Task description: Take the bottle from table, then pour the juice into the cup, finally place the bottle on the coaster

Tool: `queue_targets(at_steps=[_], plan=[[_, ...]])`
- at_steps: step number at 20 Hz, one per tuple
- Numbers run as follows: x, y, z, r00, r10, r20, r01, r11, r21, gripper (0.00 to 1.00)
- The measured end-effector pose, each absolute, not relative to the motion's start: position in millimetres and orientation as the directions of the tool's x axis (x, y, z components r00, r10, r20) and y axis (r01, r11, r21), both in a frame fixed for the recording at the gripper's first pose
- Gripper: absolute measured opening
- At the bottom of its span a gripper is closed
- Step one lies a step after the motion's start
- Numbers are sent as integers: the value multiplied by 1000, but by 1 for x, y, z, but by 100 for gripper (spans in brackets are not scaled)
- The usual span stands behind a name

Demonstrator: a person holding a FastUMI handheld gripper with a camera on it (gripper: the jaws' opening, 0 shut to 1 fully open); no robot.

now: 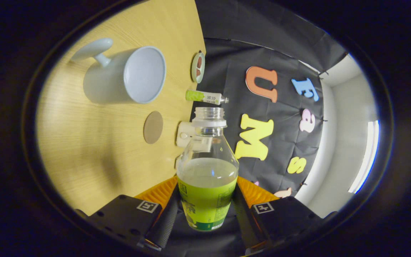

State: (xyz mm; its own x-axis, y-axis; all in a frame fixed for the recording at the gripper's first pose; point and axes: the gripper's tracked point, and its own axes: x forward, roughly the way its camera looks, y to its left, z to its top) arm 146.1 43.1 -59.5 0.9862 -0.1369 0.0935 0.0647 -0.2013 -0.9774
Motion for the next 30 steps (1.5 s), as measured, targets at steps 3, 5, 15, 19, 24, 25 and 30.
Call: queue_targets(at_steps=[3,5,15,19,24,25,30], plan=[[143,48,-54,985,-126,115,77,-269,-960,82],[145,54,-50,986,-115,122,83,-299,-951,81],[138,65,-47,987,-84,139,95,-391,-915,81],[138,70,-44,985,-81,150,104,-414,-904,81],[137,79,-41,984,-50,169,127,-460,-879,81],[137,79,-41,984,-55,171,127,-464,-876,81],[133,75,-37,975,-83,207,145,-470,-871,81]])
